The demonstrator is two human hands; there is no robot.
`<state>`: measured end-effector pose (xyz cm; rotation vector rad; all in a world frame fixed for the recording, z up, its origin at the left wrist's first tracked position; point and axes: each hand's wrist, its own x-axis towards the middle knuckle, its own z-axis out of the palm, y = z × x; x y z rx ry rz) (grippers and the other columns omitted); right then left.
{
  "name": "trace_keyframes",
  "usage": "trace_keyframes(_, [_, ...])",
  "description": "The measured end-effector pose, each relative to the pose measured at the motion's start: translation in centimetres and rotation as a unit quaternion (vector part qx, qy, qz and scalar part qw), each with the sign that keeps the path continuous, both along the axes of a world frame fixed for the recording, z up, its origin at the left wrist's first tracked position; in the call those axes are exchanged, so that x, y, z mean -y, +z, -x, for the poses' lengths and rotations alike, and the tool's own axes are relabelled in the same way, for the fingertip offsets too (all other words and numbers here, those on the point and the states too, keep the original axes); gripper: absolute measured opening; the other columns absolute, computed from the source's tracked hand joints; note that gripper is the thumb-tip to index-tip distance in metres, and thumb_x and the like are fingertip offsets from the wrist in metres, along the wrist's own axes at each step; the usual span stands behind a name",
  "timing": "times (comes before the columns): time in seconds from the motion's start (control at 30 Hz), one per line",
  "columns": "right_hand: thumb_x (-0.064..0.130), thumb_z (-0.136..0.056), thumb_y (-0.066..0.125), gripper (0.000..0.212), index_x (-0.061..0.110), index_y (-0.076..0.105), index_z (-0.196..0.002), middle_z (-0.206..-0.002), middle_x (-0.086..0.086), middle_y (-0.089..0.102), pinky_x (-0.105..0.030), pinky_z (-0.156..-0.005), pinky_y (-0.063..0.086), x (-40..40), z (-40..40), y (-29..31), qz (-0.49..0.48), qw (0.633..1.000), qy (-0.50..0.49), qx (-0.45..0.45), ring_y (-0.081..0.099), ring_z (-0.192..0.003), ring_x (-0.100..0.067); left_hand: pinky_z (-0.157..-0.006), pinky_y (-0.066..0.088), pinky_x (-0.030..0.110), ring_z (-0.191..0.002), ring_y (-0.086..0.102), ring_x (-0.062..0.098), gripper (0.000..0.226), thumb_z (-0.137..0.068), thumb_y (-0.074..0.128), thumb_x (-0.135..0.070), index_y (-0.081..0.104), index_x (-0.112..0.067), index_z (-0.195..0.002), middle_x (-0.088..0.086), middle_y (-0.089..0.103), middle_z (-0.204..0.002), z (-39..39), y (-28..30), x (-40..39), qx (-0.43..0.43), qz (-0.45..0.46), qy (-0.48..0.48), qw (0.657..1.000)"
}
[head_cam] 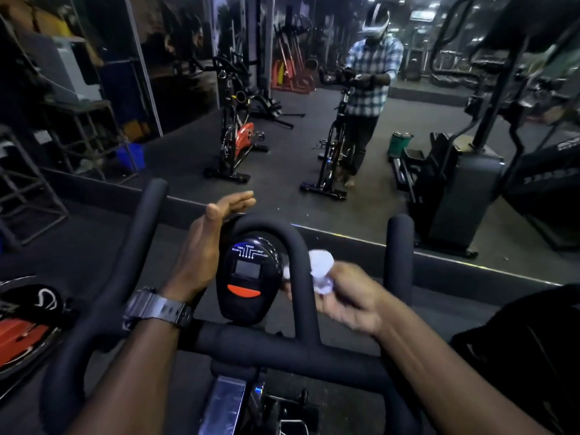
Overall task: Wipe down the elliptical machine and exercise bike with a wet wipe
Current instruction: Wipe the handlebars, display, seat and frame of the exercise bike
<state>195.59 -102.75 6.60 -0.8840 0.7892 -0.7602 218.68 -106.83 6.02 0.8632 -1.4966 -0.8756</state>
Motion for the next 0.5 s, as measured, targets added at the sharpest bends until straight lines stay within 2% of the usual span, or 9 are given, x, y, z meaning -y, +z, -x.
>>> trace_keyframes(0.07, [-0.011,-0.087,0.033,0.042,0.002,0.071,-0.078,-0.082,-0.01,0.064,-0.033,-0.091,0.047,2.2,-1.1,2.2,0.01,0.998,-0.043,0.054,0.059,-0.084,-0.02,-0.117,0.037,0.053,-0.132,0.057,0.02,0.091,-0.078,0.023,-0.096,0.062,-0.034,-0.132,0.003,0.066,-0.135,0.1,0.0,0.0,-0.002,0.004,-0.002,1.0])
trace_keyframes(0.1, [-0.007,-0.089,0.039,0.032,0.001,0.069,-0.08,-0.082,-0.01,0.064,-0.03,-0.088,0.052,3.2,-1.7,3.2,0.013,0.996,-0.068,0.06,0.06,-0.082,-0.019,-0.117,0.037,0.051,-0.132,0.057,0.02,0.091,-0.078,0.023,-0.096,0.062,-0.035,-0.131,0.003,0.066,-0.135,0.0,0.0,-0.1,-0.006,0.005,-0.003,1.0])
trace_keyframes(0.17, [-0.004,-0.092,0.043,0.019,0.001,0.059,-0.083,-0.078,-0.009,0.062,-0.023,-0.07,0.059,3.5,-2.5,3.8,0.028,0.994,-0.092,0.047,0.062,-0.069,-0.014,-0.116,0.039,0.047,-0.131,0.057,0.021,0.097,-0.076,0.023,-0.097,0.062,-0.029,-0.133,0.004,0.066,-0.135,0.0,0.1,-0.2,-0.019,0.003,-0.004,1.0])
trace_keyframes(0.2, [-0.005,-0.095,0.038,0.024,0.001,0.057,-0.082,-0.074,-0.008,0.063,-0.023,-0.065,0.058,3.0,-2.6,3.4,0.026,0.996,-0.078,0.046,0.063,-0.063,-0.012,-0.115,0.04,0.044,-0.131,0.057,0.021,0.101,-0.075,0.023,-0.098,0.061,-0.026,-0.135,0.005,0.065,-0.136,0.0,0.2,-0.3,-0.024,0.0,-0.008,1.0])
trace_keyframes(0.3, [0.005,-0.101,0.032,0.035,0.005,0.066,-0.092,-0.08,-0.007,0.07,-0.033,-0.078,0.055,-0.2,-1.4,0.5,-0.022,0.999,-0.025,0.033,0.068,-0.071,-0.015,-0.111,0.043,0.036,-0.131,0.058,0.02,0.104,-0.073,0.024,-0.098,0.061,-0.022,-0.134,0.006,0.066,-0.135,0.2,0.2,-0.5,-0.03,0.0,-0.018,0.999])
trace_keyframes(0.37, [0.015,-0.101,0.041,0.029,0.003,0.067,-0.105,-0.095,-0.012,0.072,-0.039,-0.086,0.055,-2.9,0.0,-1.1,-0.025,0.998,-0.041,-0.033,0.068,-0.085,-0.022,-0.111,0.044,0.035,-0.129,0.059,0.019,0.104,-0.074,0.024,-0.098,0.062,-0.021,-0.132,0.006,0.067,-0.133,0.2,0.3,-0.6,-0.024,0.006,-0.017,1.0])
trace_keyframes(0.4, [0.021,-0.101,0.046,0.028,0.003,0.068,-0.104,-0.097,-0.012,0.071,-0.037,-0.084,0.054,-4.0,0.8,-1.4,0.004,0.996,-0.038,-0.082,0.064,-0.087,-0.023,-0.111,0.043,0.036,-0.129,0.059,0.02,0.104,-0.074,0.024,-0.098,0.062,-0.02,-0.132,0.007,0.067,-0.132,0.2,0.3,-0.6,-0.019,0.008,-0.017,1.0])
trace_keyframes(0.47, [0.03,-0.102,0.051,0.032,0.01,0.066,-0.082,-0.082,-0.004,0.061,-0.024,-0.067,0.041,-5.2,2.2,-1.1,0.09,0.974,0.008,-0.207,0.05,-0.072,-0.014,-0.114,0.041,0.043,-0.129,0.059,0.022,0.103,-0.077,0.024,-0.097,0.063,-0.019,-0.131,0.008,0.068,-0.131,0.2,0.2,-0.4,-0.01,0.016,-0.017,1.0])
trace_keyframes(0.5, [0.029,-0.102,0.05,0.035,0.009,0.06,-0.074,-0.076,-0.002,0.057,-0.021,-0.063,0.036,-5.3,2.3,-0.4,0.12,0.96,0.026,-0.253,0.045,-0.068,-0.011,-0.115,0.04,0.047,-0.129,0.059,0.023,0.102,-0.078,0.024,-0.096,0.063,-0.018,-0.131,0.009,0.068,-0.13,0.1,0.1,-0.4,-0.006,0.021,-0.017,1.0])
